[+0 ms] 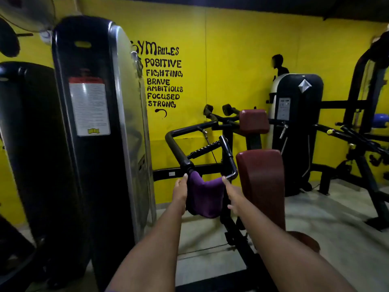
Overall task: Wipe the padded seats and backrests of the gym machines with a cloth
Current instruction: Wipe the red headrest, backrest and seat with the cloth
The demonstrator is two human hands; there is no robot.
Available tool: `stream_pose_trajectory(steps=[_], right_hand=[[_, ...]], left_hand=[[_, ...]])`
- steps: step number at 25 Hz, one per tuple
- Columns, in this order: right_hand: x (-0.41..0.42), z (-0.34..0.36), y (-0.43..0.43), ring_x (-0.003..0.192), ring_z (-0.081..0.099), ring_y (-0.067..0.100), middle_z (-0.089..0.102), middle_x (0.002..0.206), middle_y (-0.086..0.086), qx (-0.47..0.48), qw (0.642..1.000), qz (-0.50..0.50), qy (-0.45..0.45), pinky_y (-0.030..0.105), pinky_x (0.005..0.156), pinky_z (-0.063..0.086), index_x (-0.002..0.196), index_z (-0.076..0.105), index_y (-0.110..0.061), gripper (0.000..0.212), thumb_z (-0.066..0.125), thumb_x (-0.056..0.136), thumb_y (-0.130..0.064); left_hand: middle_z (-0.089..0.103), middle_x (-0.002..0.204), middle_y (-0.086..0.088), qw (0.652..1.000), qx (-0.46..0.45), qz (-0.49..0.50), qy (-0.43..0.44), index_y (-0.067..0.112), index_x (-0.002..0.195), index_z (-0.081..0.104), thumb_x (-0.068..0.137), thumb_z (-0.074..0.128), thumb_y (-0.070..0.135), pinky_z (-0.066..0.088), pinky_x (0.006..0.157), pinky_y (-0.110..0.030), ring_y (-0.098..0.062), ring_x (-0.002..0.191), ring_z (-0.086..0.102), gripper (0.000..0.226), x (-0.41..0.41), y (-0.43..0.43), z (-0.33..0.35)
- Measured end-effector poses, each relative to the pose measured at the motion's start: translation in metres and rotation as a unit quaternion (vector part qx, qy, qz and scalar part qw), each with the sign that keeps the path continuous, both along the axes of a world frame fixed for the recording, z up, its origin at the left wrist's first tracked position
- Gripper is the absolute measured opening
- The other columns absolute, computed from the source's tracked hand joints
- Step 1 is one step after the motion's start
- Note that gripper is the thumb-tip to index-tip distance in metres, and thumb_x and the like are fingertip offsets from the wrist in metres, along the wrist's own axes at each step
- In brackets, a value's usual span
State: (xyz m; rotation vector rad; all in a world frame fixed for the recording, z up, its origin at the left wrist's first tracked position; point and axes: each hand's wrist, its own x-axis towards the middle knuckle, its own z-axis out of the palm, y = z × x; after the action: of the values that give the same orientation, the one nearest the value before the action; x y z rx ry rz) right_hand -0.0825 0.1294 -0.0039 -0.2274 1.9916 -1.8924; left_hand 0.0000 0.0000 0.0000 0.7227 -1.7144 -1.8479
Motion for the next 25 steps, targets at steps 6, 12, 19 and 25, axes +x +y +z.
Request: stream_pose_trajectory(steps=[6, 12, 19, 25], right_hand=[[-0.067, -0.027, -0.029, 0.128, 0.043, 0.034, 0.047, 0.139, 0.016, 0.077, 0.996, 0.035, 0.013, 0.040, 0.101, 0.035, 0.134, 0.043, -0.002, 0.072, 0.050, 0.087, -0.055], [-0.102, -0.033, -0.034, 0.107, 0.059, 0.031, 0.062, 0.118, 0.018, 0.090, 0.991, 0.080, 0.053, 0.038, 0.085, 0.046, 0.113, 0.060, 0.000, 0.048, 0.060, 0.087, -0.041], [-0.055, -0.024, -0.007, 0.071, 0.056, 0.016, 0.062, 0.076, 0.005, -0.046, 0.994, 0.072, 0.061, 0.022, 0.058, 0.042, 0.073, 0.061, -0.012, 0.018, 0.057, 0.090, -0.019], [0.026, -0.022, 0.025, 0.052, 0.058, 0.013, 0.063, 0.062, 0.002, -0.091, 0.995, 0.037, 0.010, 0.021, 0.050, 0.045, 0.066, 0.058, -0.016, 0.019, 0.061, 0.085, -0.017]], left_hand=[[0.024, 0.155, -0.013, 0.999, 0.008, 0.009, -0.052, 0.007, 0.149, 0.020, 0.097, 0.046, 0.034, 0.027, 0.109, -0.037, -0.030, 0.141, 0.027, 0.064, -0.069, -0.048, -0.027], [0.063, 0.104, -0.018, 0.996, -0.021, -0.021, -0.089, 0.002, 0.094, 0.058, 0.090, 0.059, 0.037, 0.041, 0.072, -0.027, -0.021, 0.090, 0.057, 0.036, -0.097, -0.071, -0.040], [0.056, 0.075, -0.003, 0.991, 0.124, -0.041, -0.012, 0.014, 0.078, 0.057, 0.088, 0.057, 0.015, 0.044, 0.053, -0.022, -0.015, 0.068, 0.051, 0.010, -0.041, -0.063, -0.027], [0.063, 0.085, -0.003, 0.978, 0.153, -0.125, -0.061, 0.014, 0.106, 0.059, 0.087, 0.059, 0.034, 0.048, 0.058, -0.026, -0.017, 0.071, 0.056, 0.027, 0.036, -0.025, -0.055]])
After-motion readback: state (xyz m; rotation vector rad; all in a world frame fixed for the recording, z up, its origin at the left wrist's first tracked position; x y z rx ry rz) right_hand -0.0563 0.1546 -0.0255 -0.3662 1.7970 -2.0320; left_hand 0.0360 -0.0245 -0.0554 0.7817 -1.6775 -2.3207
